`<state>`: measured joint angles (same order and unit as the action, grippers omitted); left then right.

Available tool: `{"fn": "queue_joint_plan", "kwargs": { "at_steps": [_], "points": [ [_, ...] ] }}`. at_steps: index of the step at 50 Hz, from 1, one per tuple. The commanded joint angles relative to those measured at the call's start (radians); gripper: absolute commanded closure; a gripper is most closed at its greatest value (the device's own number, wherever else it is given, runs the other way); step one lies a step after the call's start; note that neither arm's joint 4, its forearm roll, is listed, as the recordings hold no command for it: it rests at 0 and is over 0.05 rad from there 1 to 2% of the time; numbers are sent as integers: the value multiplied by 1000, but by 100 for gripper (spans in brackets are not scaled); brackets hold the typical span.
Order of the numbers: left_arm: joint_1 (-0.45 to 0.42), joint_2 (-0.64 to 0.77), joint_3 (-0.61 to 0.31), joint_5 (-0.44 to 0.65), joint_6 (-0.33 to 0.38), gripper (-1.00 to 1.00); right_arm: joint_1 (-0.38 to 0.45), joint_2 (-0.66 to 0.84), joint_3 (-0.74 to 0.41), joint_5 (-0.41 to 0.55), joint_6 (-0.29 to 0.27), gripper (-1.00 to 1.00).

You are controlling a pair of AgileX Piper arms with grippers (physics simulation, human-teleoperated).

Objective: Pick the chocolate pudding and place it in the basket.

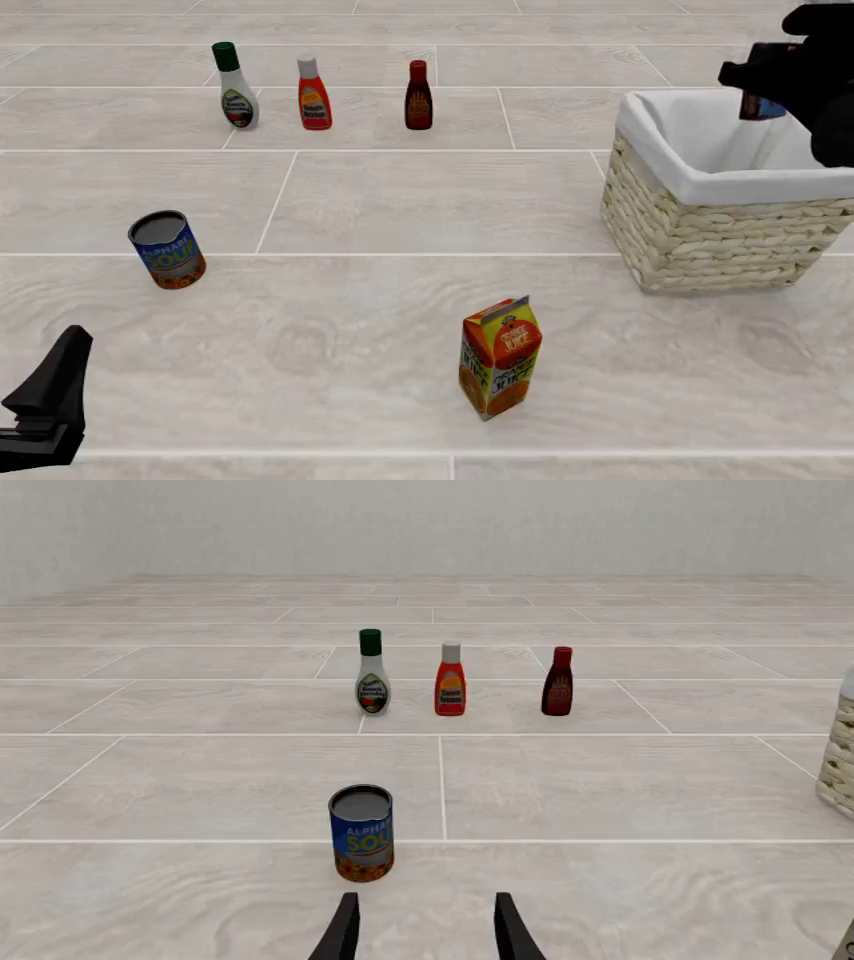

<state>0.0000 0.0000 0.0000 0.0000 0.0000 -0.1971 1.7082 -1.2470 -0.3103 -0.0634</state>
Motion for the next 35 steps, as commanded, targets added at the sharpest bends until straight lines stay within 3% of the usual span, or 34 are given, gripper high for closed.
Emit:
{"fn": "queue_joint_plan", "kwargs": {
  "at_steps": [1, 12, 13, 35],
  "points": [
    [0, 0, 0, 0, 0, -100, -5, 3, -1, 3, 7, 100],
    [0, 0, 0, 0, 0, -100, 1, 4, -6, 9, 9, 100],
    [0, 0, 0, 0, 0, -100, 0, 5, -8, 12, 12, -100],
    [0, 0, 0, 0, 0, -100, 1, -4, -14, 19, 24, -100]
  ]
}}
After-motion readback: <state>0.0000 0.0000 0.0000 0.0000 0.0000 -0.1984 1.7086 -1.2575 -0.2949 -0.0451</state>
